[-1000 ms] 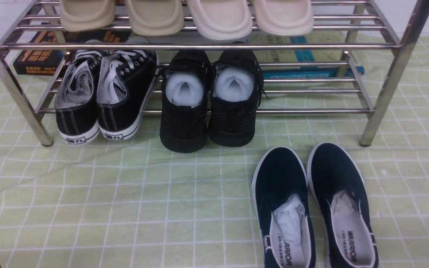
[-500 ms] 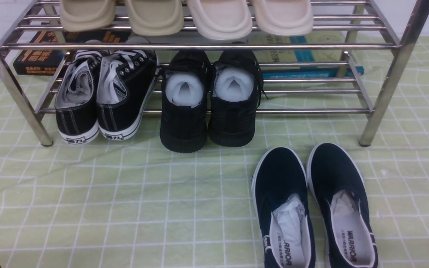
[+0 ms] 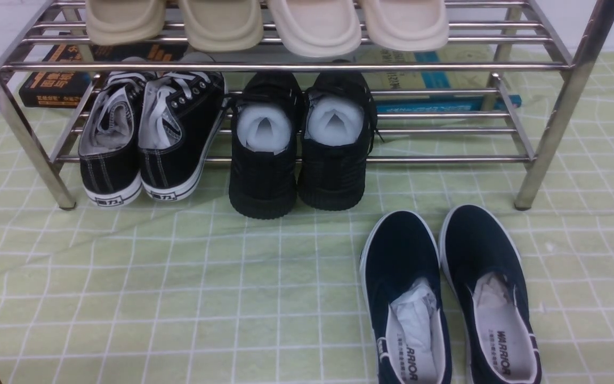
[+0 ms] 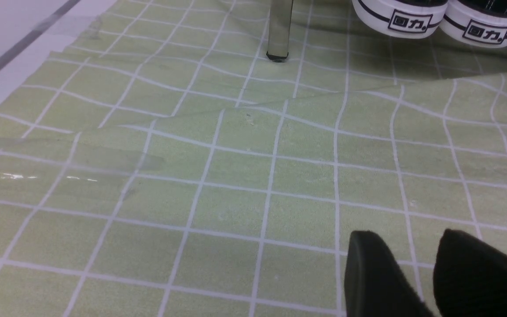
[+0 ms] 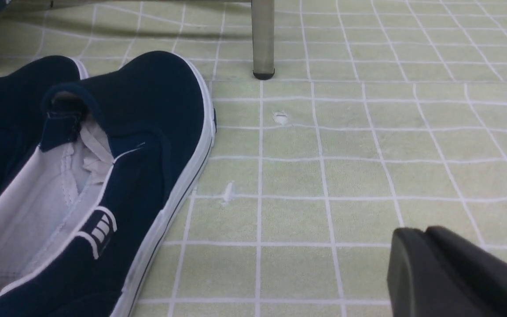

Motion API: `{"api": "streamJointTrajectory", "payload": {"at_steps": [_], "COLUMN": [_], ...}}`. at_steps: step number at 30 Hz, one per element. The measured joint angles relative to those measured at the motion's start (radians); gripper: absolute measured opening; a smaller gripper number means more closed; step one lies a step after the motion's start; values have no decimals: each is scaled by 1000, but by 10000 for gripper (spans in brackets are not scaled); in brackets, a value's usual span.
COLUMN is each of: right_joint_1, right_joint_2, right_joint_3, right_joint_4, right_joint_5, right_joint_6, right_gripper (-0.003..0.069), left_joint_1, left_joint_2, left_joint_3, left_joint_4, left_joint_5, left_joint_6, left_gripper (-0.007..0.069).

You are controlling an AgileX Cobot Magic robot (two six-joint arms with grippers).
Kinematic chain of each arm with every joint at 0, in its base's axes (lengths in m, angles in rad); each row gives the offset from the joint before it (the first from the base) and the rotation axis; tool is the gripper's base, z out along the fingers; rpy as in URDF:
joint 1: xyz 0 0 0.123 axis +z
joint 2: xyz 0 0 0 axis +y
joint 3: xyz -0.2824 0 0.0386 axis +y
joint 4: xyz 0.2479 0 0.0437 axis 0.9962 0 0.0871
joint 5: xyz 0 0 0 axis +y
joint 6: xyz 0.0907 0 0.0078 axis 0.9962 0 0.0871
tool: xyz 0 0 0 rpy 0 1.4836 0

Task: Take the shoes off the shelf with your hand from the green coffee tablecloth.

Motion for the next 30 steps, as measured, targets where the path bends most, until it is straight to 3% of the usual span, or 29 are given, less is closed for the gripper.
{"api": "streamJointTrajectory", "payload": {"at_steps": [30], "right_joint_1": [-1], "right_joint_2": [0], "right_joint_3": [0], "right_joint_4": [0], "right_joint_5": [1], "right_joint_6": [0], "right_gripper": [92], "left_joint_1": [0], "left_joint_2": [0], "left_joint_3": [0], "left_joint_4": [0], "left_joint_5": [0], "left_joint_6": [0], "left_gripper": [242]}}
